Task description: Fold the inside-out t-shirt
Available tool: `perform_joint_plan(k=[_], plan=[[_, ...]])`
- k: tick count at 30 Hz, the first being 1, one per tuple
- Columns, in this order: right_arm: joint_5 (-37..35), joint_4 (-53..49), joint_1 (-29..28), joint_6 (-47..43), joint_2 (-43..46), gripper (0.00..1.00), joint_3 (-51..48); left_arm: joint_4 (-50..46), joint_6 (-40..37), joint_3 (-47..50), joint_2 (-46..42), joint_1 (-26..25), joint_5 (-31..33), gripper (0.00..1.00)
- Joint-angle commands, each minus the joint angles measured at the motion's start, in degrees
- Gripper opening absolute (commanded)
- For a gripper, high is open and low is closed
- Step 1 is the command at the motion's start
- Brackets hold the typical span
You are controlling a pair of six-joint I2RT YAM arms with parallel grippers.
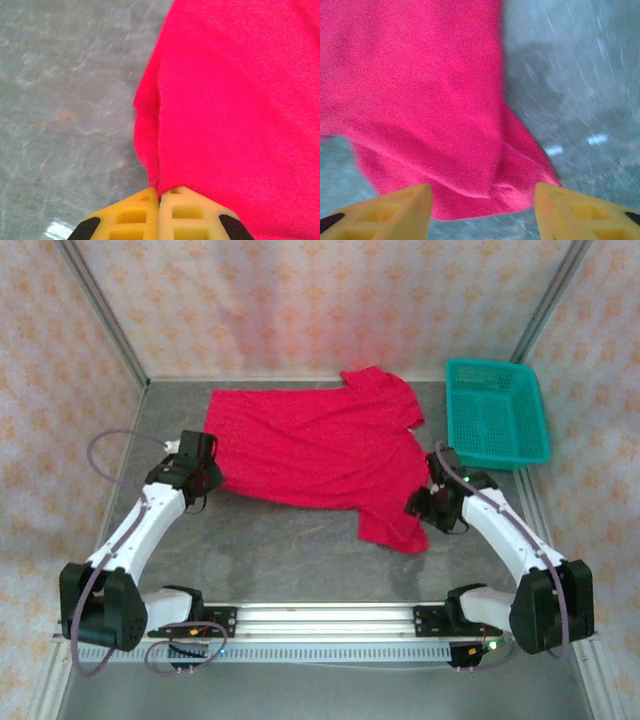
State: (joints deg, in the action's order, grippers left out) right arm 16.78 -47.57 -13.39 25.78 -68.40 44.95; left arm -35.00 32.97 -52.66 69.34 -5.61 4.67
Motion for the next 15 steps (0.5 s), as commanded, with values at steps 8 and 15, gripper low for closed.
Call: perform_joint_plan(k=[8,15], plan=[[-3.4,5.9,-1.9,5.1,-1.1,0.44,-8.9,-1.5,1.1,0.4,-0.4,5.2,-10.2,0.0],[-1.9,12.6,-2.3,6.1,-6.5,0.46,-11.3,-1.7,0.4,0.3,-1.2,6.5,-11.2,0.0]])
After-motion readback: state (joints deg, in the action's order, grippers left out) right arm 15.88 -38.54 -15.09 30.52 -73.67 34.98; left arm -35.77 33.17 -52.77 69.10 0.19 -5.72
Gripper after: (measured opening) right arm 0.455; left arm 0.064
